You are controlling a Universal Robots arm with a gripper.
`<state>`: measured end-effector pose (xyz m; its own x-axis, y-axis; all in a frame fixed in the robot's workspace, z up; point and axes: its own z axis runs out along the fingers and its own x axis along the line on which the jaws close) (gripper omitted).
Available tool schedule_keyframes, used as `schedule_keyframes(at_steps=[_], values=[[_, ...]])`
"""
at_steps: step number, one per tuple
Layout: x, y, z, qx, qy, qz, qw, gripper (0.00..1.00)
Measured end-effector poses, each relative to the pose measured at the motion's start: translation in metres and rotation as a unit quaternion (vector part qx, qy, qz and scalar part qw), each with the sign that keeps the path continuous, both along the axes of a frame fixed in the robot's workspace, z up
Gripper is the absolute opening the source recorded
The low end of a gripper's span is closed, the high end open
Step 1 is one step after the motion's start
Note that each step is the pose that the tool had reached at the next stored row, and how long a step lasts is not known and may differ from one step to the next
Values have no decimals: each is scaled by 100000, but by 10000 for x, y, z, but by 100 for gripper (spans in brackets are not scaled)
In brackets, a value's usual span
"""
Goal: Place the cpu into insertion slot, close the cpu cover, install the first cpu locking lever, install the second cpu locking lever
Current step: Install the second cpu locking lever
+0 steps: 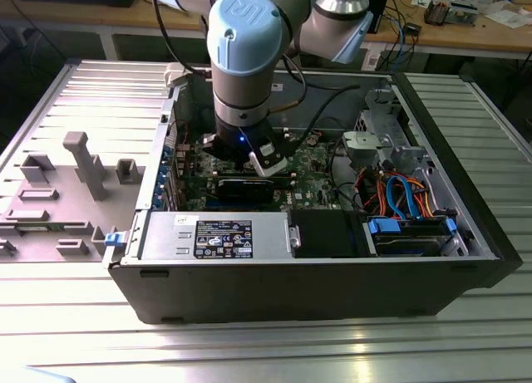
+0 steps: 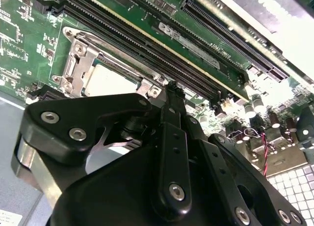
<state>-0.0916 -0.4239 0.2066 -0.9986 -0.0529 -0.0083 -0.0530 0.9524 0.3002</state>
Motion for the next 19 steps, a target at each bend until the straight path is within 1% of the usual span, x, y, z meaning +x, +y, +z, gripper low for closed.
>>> schedule_keyframes(at_steps=[1,3,7,8,11,13,15,17,18,19], values=[[-1,0,-7,233,-6,-4,100000,11],[-3,0,-24,501,-7,4,99999,11],[-14,-3,-57,763,0,-1,99997,11],[-20,-3,-67,986,-3,4,99995,11],[-36,-3,-84,1481,-1,10,99989,11],[-39,-2,-95,1774,-6,7,99984,11],[-41,-2,-107,1988,-7,-8,99980,11],[-40,-3,-115,1969,5,0,99981,11],[-39,-2,-117,1898,-3,6,99982,11],[-39,-2,-117,1732,-6,9,99985,11]])
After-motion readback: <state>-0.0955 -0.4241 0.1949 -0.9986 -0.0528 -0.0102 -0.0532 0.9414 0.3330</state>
